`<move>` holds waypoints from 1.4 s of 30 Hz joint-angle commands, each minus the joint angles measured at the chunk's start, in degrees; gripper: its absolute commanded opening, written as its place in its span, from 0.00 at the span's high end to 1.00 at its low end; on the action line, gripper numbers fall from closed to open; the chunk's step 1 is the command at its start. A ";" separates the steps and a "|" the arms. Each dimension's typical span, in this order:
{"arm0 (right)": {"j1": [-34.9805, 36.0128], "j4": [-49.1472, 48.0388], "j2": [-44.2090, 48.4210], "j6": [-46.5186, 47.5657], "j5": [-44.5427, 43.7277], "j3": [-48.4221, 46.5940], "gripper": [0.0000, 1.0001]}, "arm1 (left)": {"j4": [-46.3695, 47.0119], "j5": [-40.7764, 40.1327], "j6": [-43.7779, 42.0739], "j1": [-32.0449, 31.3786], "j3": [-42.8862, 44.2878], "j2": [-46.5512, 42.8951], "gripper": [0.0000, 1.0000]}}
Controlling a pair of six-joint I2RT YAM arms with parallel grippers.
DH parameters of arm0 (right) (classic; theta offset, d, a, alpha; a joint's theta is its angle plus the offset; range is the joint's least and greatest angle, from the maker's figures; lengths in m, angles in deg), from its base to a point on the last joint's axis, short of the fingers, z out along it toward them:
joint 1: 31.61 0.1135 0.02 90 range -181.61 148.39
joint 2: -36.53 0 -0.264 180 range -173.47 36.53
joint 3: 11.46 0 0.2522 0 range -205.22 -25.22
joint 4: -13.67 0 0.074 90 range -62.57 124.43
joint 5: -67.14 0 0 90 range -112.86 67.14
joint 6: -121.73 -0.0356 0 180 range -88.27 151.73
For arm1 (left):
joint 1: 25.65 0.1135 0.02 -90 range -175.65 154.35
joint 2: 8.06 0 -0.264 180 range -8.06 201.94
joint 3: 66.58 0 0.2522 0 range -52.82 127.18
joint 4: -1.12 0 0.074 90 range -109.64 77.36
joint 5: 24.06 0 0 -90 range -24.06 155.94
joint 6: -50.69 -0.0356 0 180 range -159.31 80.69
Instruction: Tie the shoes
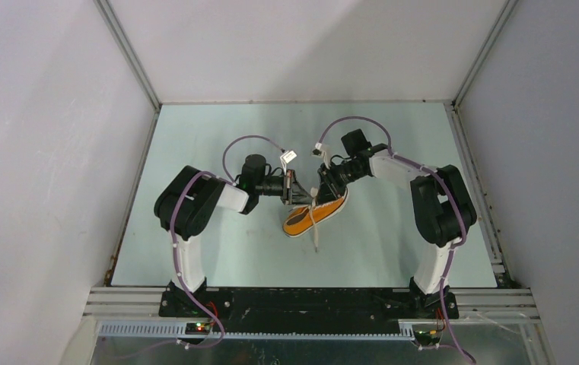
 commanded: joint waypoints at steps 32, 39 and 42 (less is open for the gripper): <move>-1.27 3.02 -1.11 -3.29 3.55 -3.24 1.00 | -38.42 -11.40 -23.72 -1.62 13.37 -13.81 0.44; -1.08 2.99 -1.56 -3.83 3.41 -3.24 1.00 | -37.76 -5.84 -24.41 -2.39 13.80 -11.90 0.41; -0.96 2.56 -1.67 -4.22 3.36 -3.26 1.00 | -37.83 -5.76 -24.34 -2.67 14.38 -11.12 0.41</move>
